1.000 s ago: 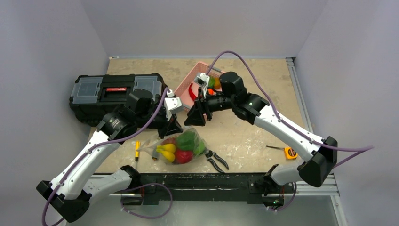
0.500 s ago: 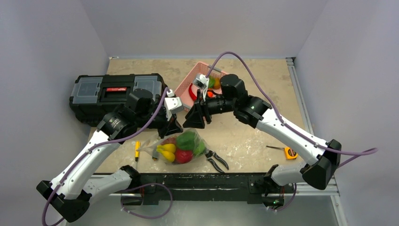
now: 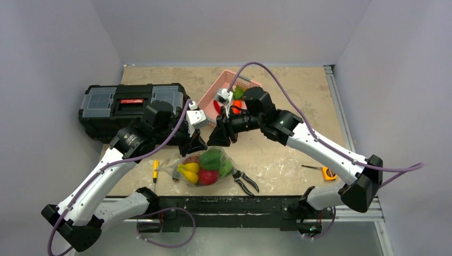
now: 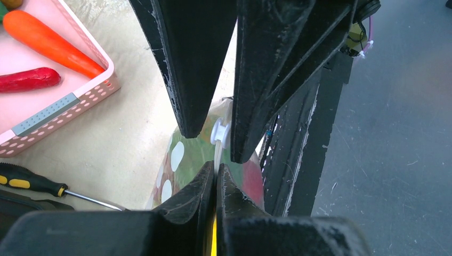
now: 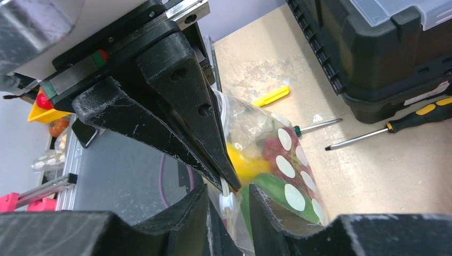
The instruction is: Place the food in the zip-top bag and seal the zipper
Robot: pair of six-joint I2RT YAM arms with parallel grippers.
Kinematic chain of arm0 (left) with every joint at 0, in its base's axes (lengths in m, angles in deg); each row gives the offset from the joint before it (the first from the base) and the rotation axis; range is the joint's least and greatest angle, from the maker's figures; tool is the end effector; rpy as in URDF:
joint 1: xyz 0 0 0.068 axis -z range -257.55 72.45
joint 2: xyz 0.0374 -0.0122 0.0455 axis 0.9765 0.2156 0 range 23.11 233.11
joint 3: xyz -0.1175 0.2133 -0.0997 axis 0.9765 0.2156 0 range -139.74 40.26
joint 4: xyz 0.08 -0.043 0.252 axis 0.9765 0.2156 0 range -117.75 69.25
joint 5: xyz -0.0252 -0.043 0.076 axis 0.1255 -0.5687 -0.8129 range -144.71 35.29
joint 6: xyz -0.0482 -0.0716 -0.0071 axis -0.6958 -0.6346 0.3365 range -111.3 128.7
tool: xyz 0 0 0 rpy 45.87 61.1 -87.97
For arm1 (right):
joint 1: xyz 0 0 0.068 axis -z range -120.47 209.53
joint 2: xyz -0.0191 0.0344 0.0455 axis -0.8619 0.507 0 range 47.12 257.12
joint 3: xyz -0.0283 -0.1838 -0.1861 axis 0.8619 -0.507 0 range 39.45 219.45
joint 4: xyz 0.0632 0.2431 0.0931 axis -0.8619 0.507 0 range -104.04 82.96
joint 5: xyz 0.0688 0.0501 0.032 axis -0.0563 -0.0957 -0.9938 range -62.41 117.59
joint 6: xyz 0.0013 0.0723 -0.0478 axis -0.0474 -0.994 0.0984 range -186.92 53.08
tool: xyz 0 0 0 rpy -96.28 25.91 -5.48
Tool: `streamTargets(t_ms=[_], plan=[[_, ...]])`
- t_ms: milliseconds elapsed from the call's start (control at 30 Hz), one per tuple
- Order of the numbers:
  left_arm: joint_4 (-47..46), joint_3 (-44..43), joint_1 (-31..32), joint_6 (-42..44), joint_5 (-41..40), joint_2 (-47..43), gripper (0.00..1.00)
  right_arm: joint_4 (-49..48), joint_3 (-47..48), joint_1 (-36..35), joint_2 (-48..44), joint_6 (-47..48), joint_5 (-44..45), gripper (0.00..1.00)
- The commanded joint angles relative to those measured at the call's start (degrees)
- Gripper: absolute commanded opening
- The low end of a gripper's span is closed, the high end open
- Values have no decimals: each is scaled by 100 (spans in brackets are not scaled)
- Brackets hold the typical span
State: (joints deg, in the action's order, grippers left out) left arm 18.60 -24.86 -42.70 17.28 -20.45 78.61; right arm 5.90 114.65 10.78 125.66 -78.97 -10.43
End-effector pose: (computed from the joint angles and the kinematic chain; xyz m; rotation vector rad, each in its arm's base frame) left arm 0.1596 -0.1635 0.3420 1.1323 1.9224 -0.9130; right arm 0.1938 0.2927 0.3545 -1.1053 1.8302 1.3143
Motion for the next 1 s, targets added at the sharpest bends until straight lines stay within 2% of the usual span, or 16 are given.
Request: streamTargets(t_ms=[0,400,567,733,867,967], plan=[[-224,-97,-9,13,107,-21,0,31,48,-23,-139,110,92,31],[-263,-85,-88,-92,228,8,0,-33,-61,-38,-214,294,-165,14],[-295,-106,-178,-148,379,95,0,-94,-48,-155,-185,333,-92,0],[-406,-81,-244,-222,540,46,0,-83,29,-425,7,470,190,0],[-529,8,-270,-274,613,-33,0,-517,-145,-459,0,306,295,0],[-675,95,-279,-285,858,-128,0,-699,-207,-485,53,174,516,5]])
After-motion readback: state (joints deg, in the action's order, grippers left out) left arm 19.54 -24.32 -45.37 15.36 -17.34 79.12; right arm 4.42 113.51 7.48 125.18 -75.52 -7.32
